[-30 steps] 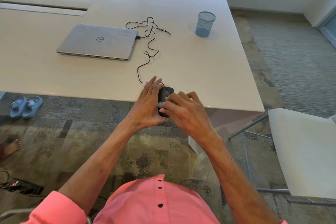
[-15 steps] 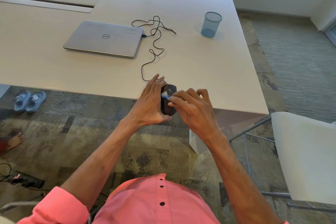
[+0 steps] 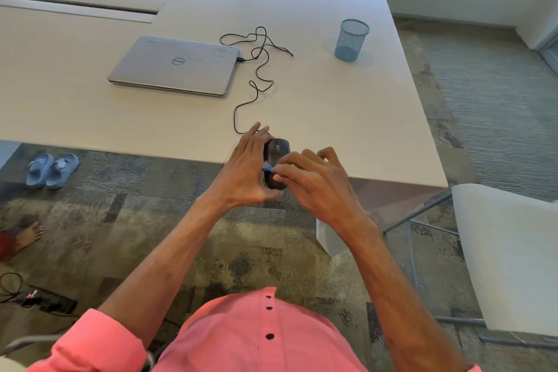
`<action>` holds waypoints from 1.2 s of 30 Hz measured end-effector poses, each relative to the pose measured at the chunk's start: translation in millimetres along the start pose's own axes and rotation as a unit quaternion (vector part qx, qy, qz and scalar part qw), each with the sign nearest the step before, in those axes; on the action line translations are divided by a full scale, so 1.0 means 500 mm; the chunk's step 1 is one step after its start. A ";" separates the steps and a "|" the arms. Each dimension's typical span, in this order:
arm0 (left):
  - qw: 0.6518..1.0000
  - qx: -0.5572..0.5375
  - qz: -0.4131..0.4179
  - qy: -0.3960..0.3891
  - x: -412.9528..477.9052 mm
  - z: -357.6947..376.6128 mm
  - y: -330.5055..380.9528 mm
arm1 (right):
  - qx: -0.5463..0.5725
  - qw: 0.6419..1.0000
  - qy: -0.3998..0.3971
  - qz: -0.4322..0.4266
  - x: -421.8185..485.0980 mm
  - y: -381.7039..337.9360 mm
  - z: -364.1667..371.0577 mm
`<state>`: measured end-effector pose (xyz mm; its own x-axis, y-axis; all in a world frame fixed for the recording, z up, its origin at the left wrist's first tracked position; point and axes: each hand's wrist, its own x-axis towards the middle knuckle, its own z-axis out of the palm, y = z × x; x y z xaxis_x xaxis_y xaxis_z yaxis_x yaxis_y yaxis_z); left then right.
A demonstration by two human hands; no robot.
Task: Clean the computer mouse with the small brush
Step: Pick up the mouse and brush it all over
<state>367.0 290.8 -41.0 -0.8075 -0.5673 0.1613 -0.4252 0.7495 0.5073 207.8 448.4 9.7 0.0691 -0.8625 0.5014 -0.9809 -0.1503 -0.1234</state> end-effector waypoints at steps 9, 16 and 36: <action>1.000 -0.004 -0.010 0.003 -0.001 -0.010 0.001 | -0.030 0.999 0.019 -0.003 -0.002 0.004 -0.008; 1.000 -0.010 0.003 0.004 -0.001 -0.016 0.007 | 0.005 0.977 0.163 0.134 0.017 0.015 0.017; 1.000 -0.005 0.005 0.022 0.008 -0.020 0.009 | 0.136 0.900 0.181 0.372 0.064 -0.013 0.010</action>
<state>366.0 288.6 -29.5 -0.7929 -0.5745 0.2034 -0.4128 0.7518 0.5141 217.4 419.5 22.1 -0.7004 -0.5671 0.4334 -0.6471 0.2485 -0.7207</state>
